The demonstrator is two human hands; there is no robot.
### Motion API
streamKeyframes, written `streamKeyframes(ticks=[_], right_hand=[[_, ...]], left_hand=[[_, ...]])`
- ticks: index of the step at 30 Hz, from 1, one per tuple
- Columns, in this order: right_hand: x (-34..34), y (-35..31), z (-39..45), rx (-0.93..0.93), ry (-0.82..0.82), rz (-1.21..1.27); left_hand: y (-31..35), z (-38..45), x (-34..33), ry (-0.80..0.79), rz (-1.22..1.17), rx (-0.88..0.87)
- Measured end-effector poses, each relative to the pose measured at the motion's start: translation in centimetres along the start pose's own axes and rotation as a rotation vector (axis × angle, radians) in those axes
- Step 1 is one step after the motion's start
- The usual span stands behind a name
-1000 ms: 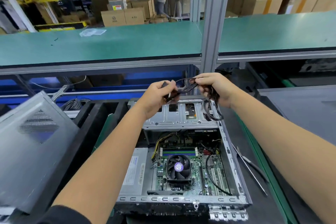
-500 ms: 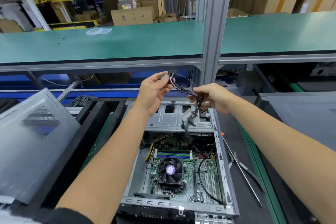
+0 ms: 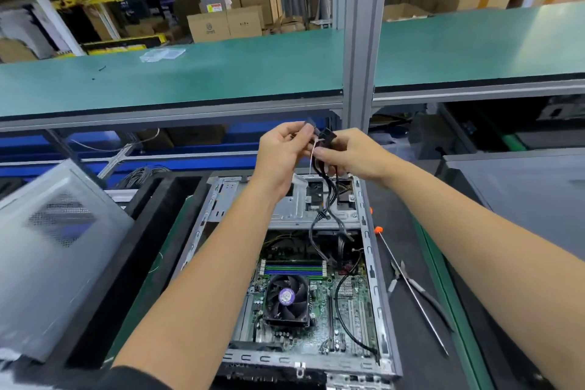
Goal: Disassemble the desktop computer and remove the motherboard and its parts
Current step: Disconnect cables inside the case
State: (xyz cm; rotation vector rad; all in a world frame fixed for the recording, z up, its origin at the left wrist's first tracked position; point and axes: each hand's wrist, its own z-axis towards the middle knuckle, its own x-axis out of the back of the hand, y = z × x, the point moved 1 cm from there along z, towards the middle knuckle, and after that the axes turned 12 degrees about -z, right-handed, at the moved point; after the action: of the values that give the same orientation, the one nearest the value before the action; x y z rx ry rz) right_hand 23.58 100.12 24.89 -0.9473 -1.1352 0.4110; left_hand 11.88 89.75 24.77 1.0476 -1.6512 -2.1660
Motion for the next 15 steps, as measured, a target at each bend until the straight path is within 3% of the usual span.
streamKeyframes(ticks=[11, 15], right_hand=[[2.9, -0.2, -2.0, -0.133, 0.296, 0.02], [3.9, 0.3, -3.3, -0.159, 0.346, 0.009]], left_hand=[[-1.3, 1.0, -2.2, 0.006, -0.116, 0.062], [-2.6, 0.2, -4.4, -0.141, -0.131, 0.135]])
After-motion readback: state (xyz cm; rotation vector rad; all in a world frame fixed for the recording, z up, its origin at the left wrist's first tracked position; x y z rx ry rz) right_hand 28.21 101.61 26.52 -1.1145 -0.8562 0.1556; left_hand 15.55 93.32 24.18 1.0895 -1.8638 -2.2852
